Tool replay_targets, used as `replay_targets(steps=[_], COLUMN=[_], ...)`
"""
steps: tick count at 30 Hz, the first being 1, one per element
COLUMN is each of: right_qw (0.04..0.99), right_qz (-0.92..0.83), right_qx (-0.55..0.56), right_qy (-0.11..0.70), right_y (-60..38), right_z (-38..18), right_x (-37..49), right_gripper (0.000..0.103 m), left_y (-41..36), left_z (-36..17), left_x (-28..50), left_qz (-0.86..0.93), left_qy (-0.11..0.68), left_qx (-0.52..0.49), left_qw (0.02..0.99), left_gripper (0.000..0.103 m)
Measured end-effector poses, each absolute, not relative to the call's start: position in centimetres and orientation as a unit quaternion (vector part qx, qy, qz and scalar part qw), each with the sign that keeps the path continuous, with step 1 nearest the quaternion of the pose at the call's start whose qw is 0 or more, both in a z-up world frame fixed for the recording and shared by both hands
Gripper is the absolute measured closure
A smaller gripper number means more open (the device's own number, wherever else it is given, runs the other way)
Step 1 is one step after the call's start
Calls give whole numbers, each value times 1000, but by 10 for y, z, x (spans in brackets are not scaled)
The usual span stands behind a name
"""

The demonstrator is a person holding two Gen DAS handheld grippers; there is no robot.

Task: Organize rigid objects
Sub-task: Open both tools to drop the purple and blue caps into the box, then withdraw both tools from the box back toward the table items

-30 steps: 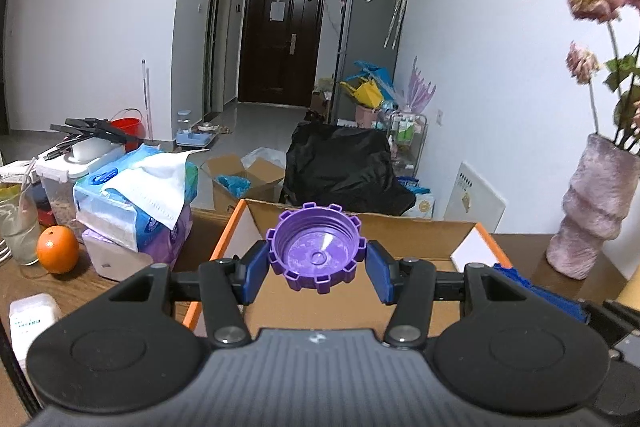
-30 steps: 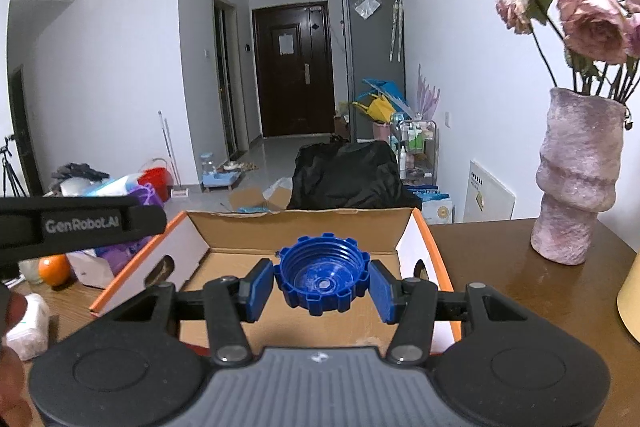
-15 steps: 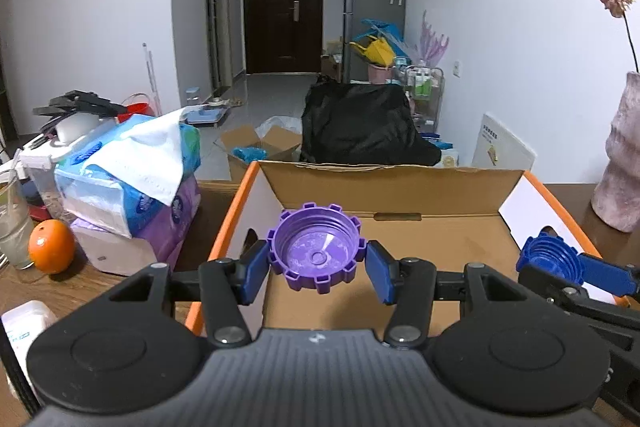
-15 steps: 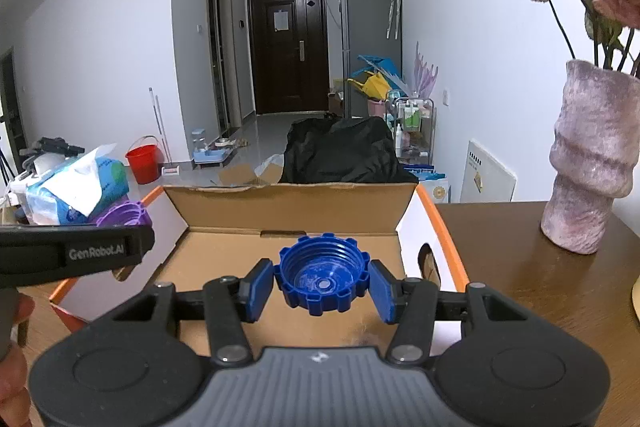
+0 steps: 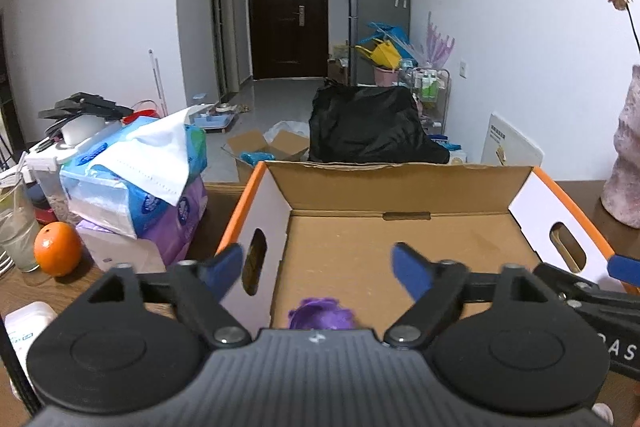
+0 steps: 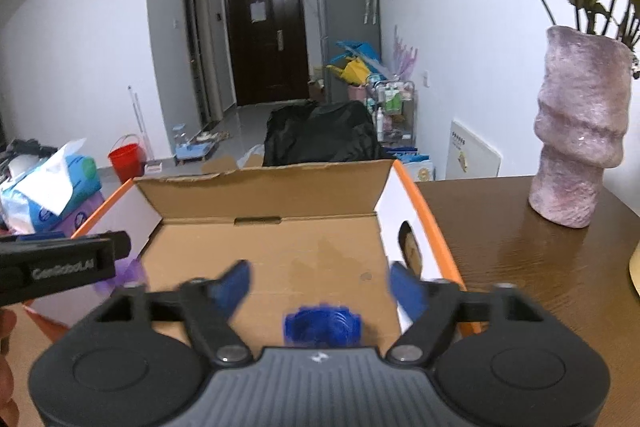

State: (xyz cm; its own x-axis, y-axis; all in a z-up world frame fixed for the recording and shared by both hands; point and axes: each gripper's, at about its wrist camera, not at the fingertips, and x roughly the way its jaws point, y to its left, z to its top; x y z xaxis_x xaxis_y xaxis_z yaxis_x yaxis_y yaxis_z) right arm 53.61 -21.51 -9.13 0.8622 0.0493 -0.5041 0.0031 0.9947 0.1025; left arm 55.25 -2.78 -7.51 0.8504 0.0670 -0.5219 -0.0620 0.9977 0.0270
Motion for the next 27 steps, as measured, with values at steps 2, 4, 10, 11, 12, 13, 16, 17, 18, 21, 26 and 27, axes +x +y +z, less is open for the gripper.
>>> replay_targets(steps=[2,4,10,11,12,13,16,17,18,21,26,27], right_qw=[963,963,962,962,962,962,963,963,963,965,968,969], right_qz=[11,9,7,7,7,6,3,4,5,7,8,8], right_qx=[50,51,50,51,51,52,54,55,55,53,55,54], right_qy=[264,264,268,268,267,267,264,263,262,257,244,243], right_y=[-216,-216,-216,-216,-217,-217,-218,-218,-218,-219,-221,-221], right_z=[-91,-92,-93,-92,-92,-91,-89,-88,-88,-84,-79,-78], right_x=[536,537,537,537,536,536,534,533,531,525,512,509], right_gripper=[13,4,0,0,0,0,0,0,0,0,0,0], left_y=[-27,-26,-24,-24,-23,-23,-17,-16,-14,-12,-10,-10], left_z=[-75,-74,-70,-70,-69,-68,-64,-63,-62,-61,-58,-57], left_x=[552,552,549,548,546,545,539,537,535,527,511,506], left_qz=[46,45,44,42,40,42,50,49,49,51,50,50], left_qy=[270,268,266,265,264,262,256,254,253,252,243,239], left_qx=[3,1,-6,-6,-4,0,-6,-9,-12,-11,-6,-5], left_qw=[962,962,963,963,964,964,966,966,966,966,969,970], left_gripper=[0,0,0,0,0,0,0,0,0,0,0,0])
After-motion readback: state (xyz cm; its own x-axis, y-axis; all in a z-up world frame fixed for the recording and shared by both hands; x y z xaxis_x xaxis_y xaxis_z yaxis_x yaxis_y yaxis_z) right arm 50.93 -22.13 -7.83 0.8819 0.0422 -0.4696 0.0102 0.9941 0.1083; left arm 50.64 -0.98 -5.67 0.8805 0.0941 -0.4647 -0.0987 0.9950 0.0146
